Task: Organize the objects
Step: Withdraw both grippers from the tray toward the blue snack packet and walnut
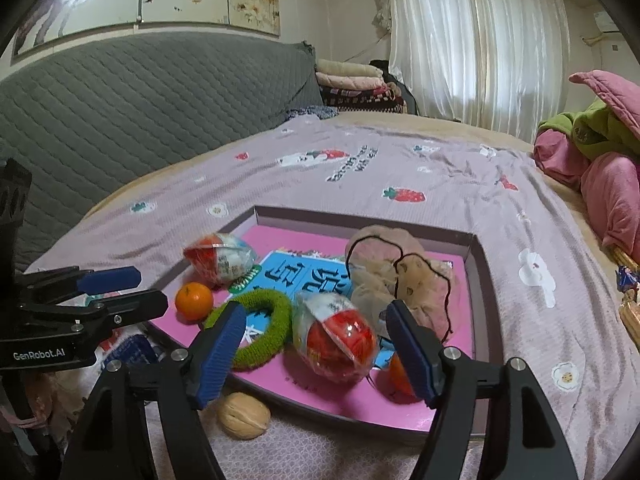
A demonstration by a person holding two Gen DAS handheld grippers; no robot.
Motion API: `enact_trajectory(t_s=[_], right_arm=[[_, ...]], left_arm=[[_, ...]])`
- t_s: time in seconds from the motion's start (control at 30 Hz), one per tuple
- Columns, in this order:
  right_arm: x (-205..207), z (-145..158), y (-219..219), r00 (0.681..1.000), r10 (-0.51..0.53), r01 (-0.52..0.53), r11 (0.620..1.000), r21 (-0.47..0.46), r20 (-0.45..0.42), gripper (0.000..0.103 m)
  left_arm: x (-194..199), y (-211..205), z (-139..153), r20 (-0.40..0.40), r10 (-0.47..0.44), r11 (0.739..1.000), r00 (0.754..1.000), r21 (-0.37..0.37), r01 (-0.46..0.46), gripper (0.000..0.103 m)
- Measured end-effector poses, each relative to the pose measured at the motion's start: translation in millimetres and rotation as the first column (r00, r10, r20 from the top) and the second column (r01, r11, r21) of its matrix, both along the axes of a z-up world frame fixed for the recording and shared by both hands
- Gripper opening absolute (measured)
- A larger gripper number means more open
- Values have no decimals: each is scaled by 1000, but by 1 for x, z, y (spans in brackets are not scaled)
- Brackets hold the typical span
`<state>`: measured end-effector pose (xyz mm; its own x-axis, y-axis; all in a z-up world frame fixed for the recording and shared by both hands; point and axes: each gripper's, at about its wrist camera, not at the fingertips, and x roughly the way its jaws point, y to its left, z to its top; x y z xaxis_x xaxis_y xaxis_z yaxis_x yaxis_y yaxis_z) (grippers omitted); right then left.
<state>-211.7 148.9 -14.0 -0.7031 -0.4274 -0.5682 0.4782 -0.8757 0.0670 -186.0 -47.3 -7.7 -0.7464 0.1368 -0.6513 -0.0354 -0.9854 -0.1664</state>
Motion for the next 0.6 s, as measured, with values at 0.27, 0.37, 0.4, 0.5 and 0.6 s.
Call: enact_trajectory(t_s=[0.27, 0.37, 0.4, 0.5, 0.6], right_arm=[[12, 16, 4, 999, 0, -1, 1000, -21, -37, 73], [17, 20, 4, 999, 4, -6, 999, -35, -45, 74], [19, 22, 4, 999, 11, -13, 999, -40, -46, 75], [25, 26, 4, 998, 19, -22, 999, -42, -59, 77], [32, 31, 5, 997, 26, -30, 998, -52, -74, 77]], left_arm=[[19, -5, 16, -20, 43, 999, 999, -8, -43, 67], [26, -3, 20, -21, 53, 998, 998, -26, -54, 69], [28, -2, 22, -19, 55, 998, 998, -29, -55, 70], [36, 2, 25, -20, 58, 998, 998, -36, -59, 70], [42, 5, 29, -29, 62, 997, 998, -53, -64, 71]])
